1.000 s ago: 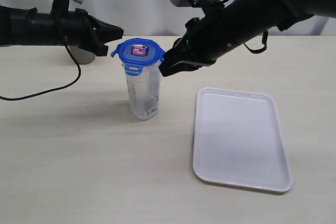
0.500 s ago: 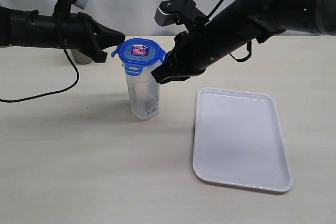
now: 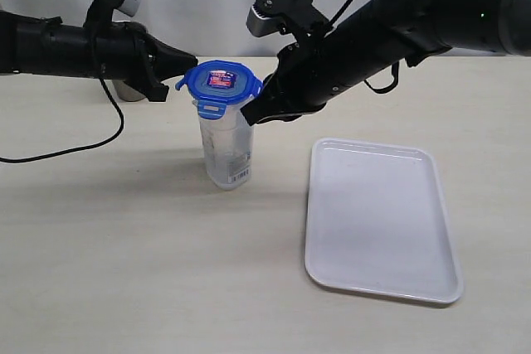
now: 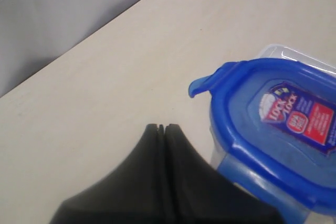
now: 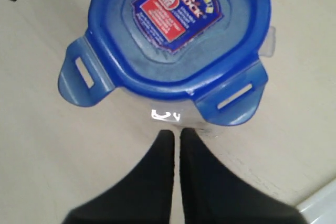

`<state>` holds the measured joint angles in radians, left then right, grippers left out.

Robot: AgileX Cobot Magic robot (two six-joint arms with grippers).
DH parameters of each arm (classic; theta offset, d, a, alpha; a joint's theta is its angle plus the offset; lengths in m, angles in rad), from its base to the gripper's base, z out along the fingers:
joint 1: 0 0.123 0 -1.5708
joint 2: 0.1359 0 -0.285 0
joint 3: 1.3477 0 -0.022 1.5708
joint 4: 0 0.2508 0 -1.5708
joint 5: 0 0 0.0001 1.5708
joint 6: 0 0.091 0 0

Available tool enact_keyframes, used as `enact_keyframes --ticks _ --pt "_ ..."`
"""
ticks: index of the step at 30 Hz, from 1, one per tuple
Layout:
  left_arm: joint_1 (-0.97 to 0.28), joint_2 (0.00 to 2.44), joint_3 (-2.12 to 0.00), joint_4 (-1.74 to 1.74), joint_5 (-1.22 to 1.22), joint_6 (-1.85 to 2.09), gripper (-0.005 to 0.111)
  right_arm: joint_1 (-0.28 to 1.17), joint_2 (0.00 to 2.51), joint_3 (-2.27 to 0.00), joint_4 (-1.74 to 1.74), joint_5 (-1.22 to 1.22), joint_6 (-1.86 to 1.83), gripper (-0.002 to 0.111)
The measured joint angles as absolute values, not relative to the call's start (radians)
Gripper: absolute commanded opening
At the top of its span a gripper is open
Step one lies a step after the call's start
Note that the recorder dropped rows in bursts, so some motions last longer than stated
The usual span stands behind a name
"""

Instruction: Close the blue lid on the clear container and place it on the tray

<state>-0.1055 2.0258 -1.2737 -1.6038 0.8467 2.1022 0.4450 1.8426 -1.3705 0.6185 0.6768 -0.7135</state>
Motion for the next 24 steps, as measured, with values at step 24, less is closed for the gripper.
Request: enact_keyframes --ticks 24 --pt "-0.105 2.026 -1.274 -1.582 0.847 2.098 0.000 0.445 1.843 -1.370 0.477 0.606 -0.591 0.005"
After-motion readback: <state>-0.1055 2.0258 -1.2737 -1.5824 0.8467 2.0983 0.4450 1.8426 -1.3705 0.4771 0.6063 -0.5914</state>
